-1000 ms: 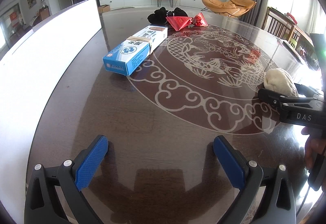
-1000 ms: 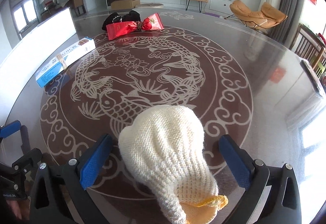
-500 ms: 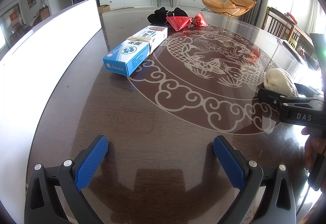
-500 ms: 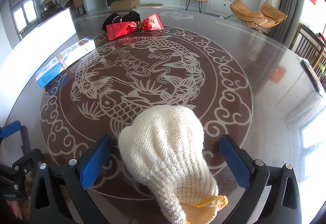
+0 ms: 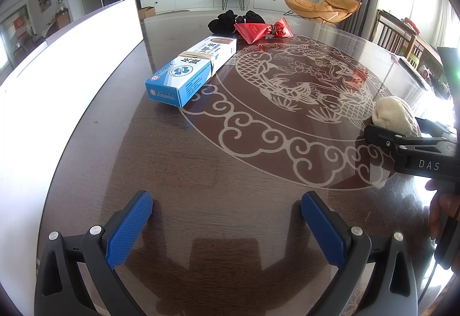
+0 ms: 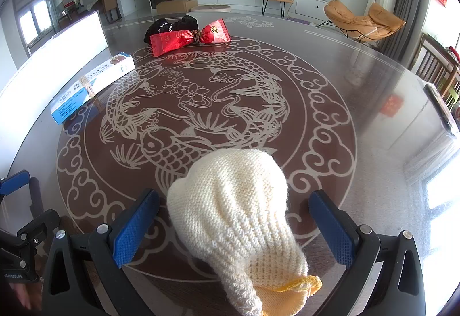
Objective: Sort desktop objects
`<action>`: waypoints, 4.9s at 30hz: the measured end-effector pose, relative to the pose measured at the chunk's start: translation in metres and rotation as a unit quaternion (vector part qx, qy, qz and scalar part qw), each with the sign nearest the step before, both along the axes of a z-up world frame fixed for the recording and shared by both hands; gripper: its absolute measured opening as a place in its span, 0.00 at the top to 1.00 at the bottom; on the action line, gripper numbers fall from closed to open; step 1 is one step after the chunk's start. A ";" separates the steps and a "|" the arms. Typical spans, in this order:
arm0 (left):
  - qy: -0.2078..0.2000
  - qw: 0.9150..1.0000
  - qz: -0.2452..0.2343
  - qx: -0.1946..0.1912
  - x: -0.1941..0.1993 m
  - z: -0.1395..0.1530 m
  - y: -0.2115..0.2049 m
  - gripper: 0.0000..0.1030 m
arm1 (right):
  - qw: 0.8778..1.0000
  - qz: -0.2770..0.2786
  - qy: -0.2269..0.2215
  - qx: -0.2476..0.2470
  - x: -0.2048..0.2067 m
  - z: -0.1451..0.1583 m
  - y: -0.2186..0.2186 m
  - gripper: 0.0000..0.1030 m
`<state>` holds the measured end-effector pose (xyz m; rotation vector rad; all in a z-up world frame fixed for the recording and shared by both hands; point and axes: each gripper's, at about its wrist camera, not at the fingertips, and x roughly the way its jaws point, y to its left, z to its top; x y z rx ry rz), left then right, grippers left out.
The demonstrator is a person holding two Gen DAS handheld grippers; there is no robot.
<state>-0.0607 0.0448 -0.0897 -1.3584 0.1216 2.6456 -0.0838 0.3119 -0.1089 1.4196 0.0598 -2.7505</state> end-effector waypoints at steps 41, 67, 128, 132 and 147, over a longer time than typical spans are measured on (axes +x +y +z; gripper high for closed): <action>0.000 1.000 0.000 0.000 -0.001 0.000 0.001 0.00 | 1.000 0.001 0.000 0.000 0.000 0.000 0.000 0.00; -0.042 0.997 -0.061 -0.010 -0.059 0.010 -0.010 0.00 | 1.000 0.001 0.000 0.000 0.000 0.000 0.000 0.00; -0.034 0.965 0.247 0.078 -0.039 0.089 -0.382 0.58 | 0.926 0.354 -0.059 -0.121 -0.098 0.092 -0.442 0.53; -0.073 0.961 0.256 0.079 -0.043 0.069 -0.386 0.56 | 0.928 0.326 -0.128 -0.130 -0.113 0.056 -0.454 0.34; 0.078 0.978 0.160 0.107 0.008 0.144 -0.243 0.16 | 0.962 0.228 0.109 -0.106 -0.034 0.112 -0.254 0.00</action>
